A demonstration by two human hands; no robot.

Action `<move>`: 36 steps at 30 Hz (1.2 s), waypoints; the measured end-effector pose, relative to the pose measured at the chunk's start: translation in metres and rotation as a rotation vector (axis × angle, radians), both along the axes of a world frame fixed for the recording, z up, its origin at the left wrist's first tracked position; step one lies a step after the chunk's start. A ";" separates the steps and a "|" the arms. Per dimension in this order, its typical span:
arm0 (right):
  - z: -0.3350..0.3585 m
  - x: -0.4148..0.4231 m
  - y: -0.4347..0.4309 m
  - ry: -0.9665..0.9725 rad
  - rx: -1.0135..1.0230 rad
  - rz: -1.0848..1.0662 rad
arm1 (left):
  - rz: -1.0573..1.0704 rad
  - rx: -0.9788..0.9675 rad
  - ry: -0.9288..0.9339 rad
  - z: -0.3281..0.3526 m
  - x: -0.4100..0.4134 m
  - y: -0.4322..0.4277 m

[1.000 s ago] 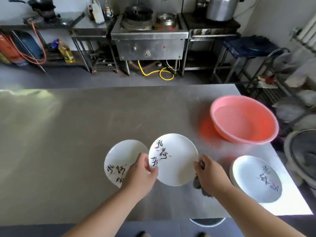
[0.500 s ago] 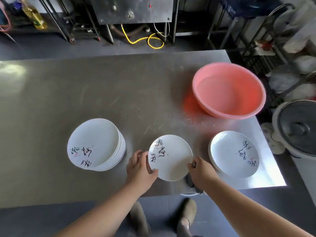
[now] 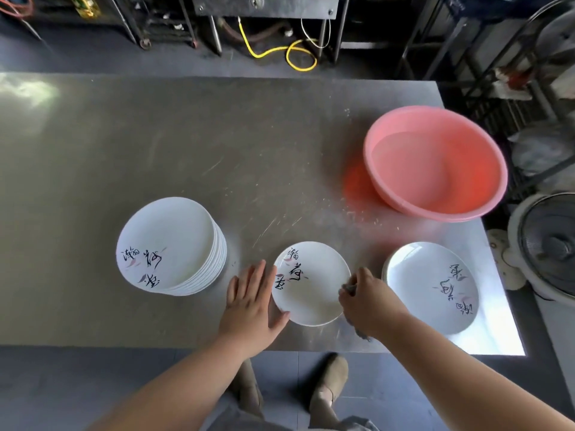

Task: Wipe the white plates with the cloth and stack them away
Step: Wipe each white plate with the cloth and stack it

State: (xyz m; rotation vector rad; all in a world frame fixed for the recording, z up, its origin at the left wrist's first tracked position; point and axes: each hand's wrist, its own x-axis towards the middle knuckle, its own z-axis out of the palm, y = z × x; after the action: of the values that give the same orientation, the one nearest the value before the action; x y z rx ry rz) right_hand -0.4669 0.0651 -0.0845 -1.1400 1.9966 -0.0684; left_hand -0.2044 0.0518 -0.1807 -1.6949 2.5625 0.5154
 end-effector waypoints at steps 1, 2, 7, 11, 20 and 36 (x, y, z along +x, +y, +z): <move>0.003 0.003 -0.005 0.041 -0.096 0.010 | -0.030 -0.011 -0.010 -0.002 0.002 0.001; 0.005 0.008 -0.010 0.067 -0.203 0.008 | -0.053 -0.017 -0.012 -0.004 0.004 0.000; -0.011 0.034 -0.006 0.111 -0.476 0.351 | -0.167 -0.091 0.036 -0.010 0.002 -0.007; -0.038 0.044 0.017 0.271 -0.305 0.745 | -0.199 -0.104 0.031 -0.015 0.000 -0.012; -0.053 0.026 0.037 0.436 -0.284 1.029 | -0.186 -0.124 0.057 -0.022 -0.001 -0.013; -0.061 0.043 0.009 0.296 -0.102 1.117 | -0.191 -0.070 0.011 -0.024 -0.003 -0.015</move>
State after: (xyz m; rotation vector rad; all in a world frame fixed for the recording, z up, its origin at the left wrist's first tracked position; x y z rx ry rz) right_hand -0.4243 0.0742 -0.1459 -2.2641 1.3245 0.6017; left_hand -0.2073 0.0364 -0.2043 -1.4482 2.7421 0.4306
